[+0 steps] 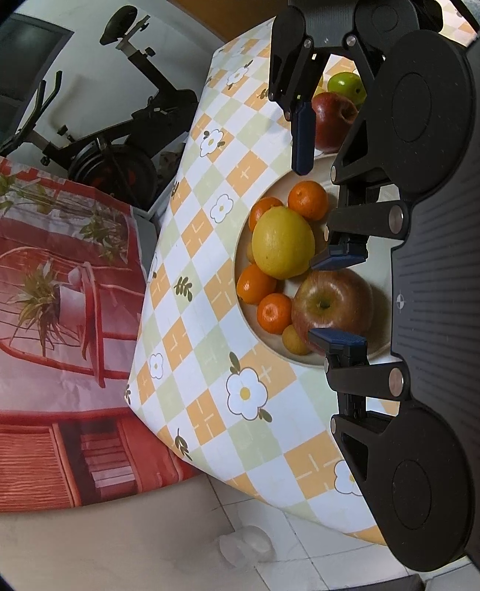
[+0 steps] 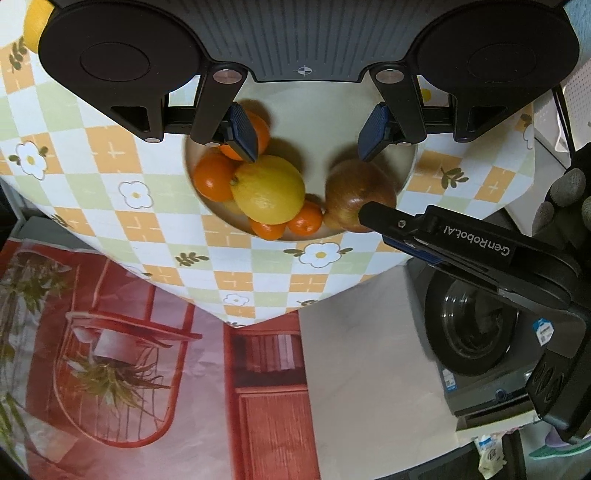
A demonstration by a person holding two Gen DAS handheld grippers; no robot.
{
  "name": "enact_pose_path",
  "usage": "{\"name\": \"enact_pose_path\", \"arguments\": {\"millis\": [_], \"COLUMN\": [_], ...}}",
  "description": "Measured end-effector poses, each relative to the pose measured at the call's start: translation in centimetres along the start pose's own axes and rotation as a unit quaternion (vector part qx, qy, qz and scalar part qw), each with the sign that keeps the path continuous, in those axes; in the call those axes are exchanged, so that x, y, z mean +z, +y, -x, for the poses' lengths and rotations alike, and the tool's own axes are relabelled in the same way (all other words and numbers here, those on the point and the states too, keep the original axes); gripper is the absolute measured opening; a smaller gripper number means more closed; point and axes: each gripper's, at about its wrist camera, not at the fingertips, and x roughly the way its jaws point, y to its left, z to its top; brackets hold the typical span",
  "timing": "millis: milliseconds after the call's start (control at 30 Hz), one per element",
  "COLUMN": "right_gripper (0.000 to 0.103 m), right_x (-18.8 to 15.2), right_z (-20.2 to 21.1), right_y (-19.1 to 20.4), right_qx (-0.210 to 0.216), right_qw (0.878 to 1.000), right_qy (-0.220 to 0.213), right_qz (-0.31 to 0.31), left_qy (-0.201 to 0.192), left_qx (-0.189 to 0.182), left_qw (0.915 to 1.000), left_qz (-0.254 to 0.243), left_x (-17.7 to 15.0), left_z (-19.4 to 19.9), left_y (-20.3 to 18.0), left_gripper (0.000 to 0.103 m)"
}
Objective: Organize fruits
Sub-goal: 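Move both open grippers back to the green apples on the table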
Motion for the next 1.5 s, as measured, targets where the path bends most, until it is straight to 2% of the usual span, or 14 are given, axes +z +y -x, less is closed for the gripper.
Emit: {"name": "enact_pose_path", "arguments": {"millis": [667,1200,1500], "right_gripper": [0.057,0.057,0.057], "right_x": [-4.9,-10.7,-13.9], "right_z": [8.0,13.3,14.7], "right_y": [-6.4,-11.1,-12.4], "right_qx": [-0.059,-0.123,-0.14], "right_qw": [0.995,0.982,0.975], "right_qy": [-0.054,-0.094,-0.113], "right_qz": [-0.055,-0.109,-0.132], "left_qy": [-0.035,-0.061,-0.087], "left_qx": [0.009,0.011,0.015], "left_qw": [0.9982,0.9959,0.9932], "left_qz": [-0.048,-0.067,-0.076], "left_x": [-0.5,-1.7,-3.4], "left_z": [1.1,1.3,1.5], "left_y": [-7.6,-13.6,-15.9], "left_gripper": [0.037,0.038,0.039]}}
